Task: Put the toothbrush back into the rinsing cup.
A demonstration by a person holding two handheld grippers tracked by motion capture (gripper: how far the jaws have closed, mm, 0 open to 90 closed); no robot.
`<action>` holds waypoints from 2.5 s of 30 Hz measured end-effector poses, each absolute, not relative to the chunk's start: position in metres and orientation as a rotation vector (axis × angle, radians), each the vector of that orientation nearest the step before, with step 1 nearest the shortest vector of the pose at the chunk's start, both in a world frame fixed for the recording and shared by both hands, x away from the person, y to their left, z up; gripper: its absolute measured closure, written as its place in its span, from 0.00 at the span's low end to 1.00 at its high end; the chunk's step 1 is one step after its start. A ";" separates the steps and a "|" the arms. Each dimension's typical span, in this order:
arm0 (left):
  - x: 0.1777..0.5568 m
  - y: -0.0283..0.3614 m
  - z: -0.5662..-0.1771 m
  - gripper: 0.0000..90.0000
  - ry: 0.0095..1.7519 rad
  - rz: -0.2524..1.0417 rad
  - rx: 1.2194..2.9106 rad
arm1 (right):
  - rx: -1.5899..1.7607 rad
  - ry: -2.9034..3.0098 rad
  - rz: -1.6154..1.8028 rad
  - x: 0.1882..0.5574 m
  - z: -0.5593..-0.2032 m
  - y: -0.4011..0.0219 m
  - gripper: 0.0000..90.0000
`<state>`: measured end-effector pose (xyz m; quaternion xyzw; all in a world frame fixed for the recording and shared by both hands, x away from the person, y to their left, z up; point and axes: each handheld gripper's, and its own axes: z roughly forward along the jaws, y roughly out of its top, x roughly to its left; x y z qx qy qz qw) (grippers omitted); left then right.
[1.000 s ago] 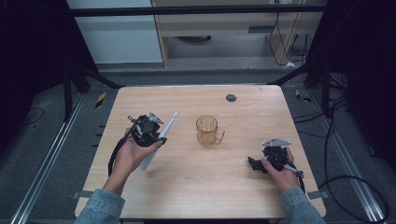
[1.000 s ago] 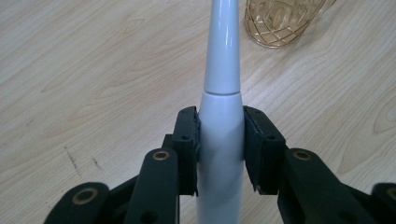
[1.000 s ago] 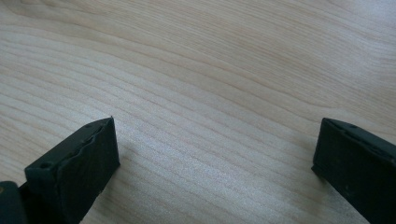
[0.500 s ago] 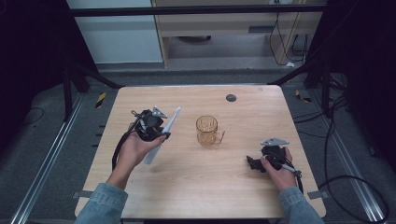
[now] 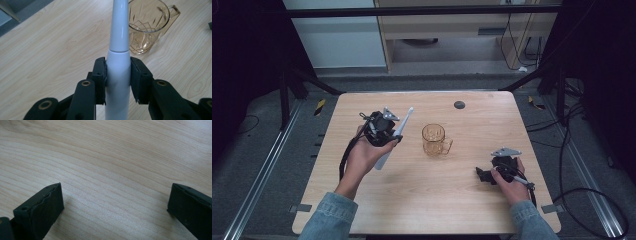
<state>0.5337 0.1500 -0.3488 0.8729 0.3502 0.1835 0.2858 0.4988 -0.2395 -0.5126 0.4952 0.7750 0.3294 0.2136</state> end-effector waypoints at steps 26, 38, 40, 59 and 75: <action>0.545 0.122 -0.320 0.75 0.886 0.490 2.274 | 1.374 2.152 0.916 0.499 -0.513 -0.240 0.00; 0.550 0.109 -0.309 0.75 0.867 0.480 2.262 | 1.373 2.152 0.915 0.499 -0.513 -0.240 0.00; 0.549 0.108 -0.307 0.75 0.861 0.485 2.262 | 1.374 2.152 0.915 0.499 -0.513 -0.240 0.00; 0.550 0.090 -0.289 0.75 0.810 0.486 2.232 | 1.373 2.151 0.915 0.499 -0.513 -0.240 0.00; 0.555 0.073 -0.275 0.75 0.778 0.493 2.215 | 1.367 2.157 0.916 0.499 -0.513 -0.240 0.00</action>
